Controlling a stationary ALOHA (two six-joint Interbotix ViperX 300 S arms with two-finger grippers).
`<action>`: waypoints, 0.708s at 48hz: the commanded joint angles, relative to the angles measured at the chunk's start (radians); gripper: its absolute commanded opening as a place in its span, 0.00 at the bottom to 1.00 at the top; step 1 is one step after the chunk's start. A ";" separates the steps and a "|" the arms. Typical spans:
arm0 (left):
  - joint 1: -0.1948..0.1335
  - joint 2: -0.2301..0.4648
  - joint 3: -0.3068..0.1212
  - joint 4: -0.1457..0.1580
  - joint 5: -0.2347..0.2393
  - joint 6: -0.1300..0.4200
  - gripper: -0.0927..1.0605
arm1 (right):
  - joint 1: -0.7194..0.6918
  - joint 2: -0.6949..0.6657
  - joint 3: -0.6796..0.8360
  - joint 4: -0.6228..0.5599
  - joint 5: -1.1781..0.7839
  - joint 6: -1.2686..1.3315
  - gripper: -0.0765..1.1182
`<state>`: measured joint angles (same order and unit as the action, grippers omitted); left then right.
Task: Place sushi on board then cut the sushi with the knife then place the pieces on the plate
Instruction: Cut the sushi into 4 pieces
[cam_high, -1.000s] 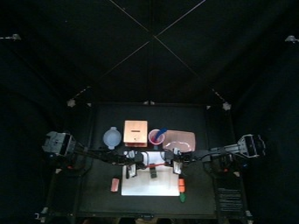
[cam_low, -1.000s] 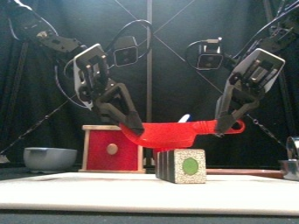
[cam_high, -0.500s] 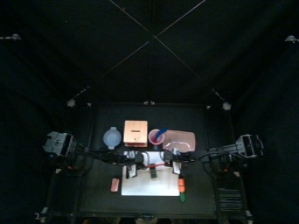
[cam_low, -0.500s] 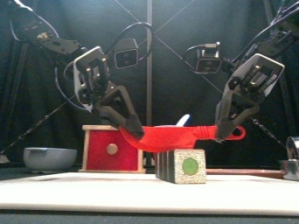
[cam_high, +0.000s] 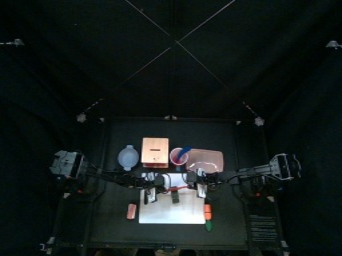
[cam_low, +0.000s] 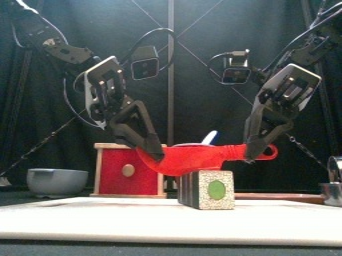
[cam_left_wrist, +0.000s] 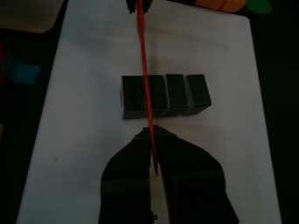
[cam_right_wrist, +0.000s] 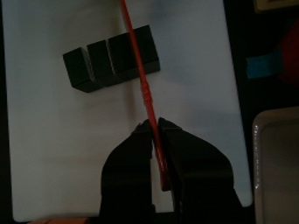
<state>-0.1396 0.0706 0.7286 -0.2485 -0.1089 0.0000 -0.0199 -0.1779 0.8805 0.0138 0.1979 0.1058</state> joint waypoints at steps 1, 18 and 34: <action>-0.021 0.000 -0.011 0.002 0.002 0.000 0.41 | -0.028 -0.002 -0.006 0.003 0.012 0.003 0.34; -0.020 0.075 -0.009 0.003 0.002 0.003 0.41 | -0.021 0.084 0.002 0.035 0.014 0.005 0.34; 0.003 0.078 -0.009 0.046 0.002 0.006 0.41 | -0.066 0.080 -0.005 0.005 0.014 0.005 0.34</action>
<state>-0.1350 0.1641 0.7179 -0.2240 -0.1135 0.0046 -0.0322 -0.0752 0.8744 0.0307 0.2010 0.1058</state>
